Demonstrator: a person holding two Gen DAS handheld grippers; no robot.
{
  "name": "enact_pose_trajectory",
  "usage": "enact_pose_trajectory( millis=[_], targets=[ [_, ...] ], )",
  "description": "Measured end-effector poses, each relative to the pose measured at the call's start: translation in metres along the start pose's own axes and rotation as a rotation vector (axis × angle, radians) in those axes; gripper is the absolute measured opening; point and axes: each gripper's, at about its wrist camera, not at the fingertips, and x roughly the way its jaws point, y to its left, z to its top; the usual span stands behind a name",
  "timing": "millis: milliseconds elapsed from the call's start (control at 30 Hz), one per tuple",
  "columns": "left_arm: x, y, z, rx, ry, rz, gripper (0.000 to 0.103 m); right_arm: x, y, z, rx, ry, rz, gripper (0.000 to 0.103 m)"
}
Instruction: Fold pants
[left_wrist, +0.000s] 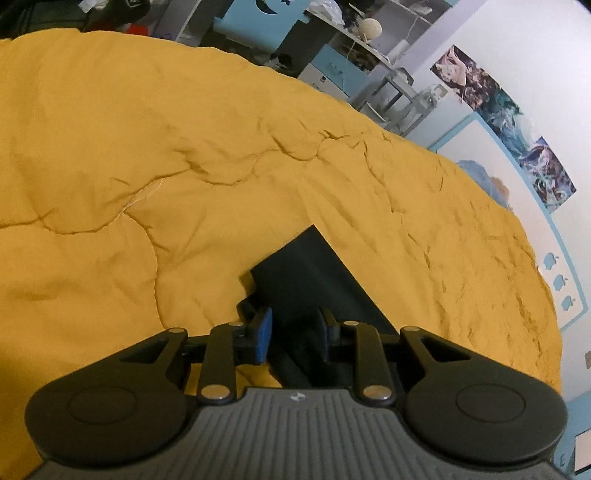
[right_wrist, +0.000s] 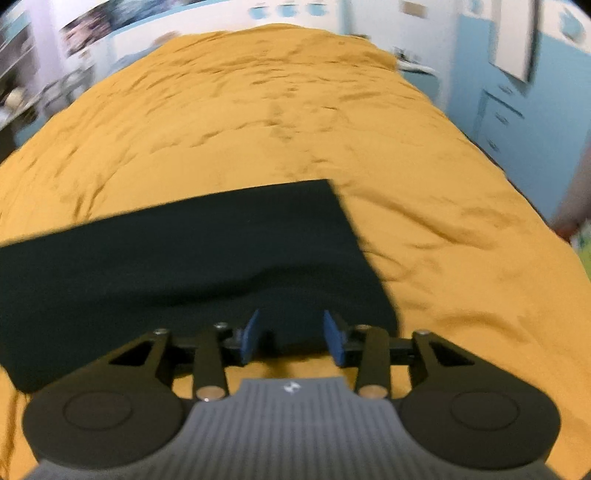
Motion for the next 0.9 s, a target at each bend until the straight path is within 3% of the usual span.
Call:
enact_pose_trajectory(
  millis=[100,300,633,900],
  targets=[
    [0.004,0.0,-0.002,-0.005,0.004,0.012,0.028,0.0,-0.027,0.011,0.077,-0.005,0.007,0.044],
    [0.006,-0.002,-0.002,0.002,0.004,0.056,0.028,0.021,-0.059,0.035,0.165,-0.003,0.047,0.044],
    [0.013,-0.018,-0.008,0.053,0.003,0.176,0.028,0.101,-0.04,0.102,-0.028,-0.075,0.126,0.041],
    [0.015,-0.029,-0.01,0.08,-0.002,0.248,0.028,0.15,-0.016,0.092,-0.233,-0.05,0.122,0.043]
  ],
)
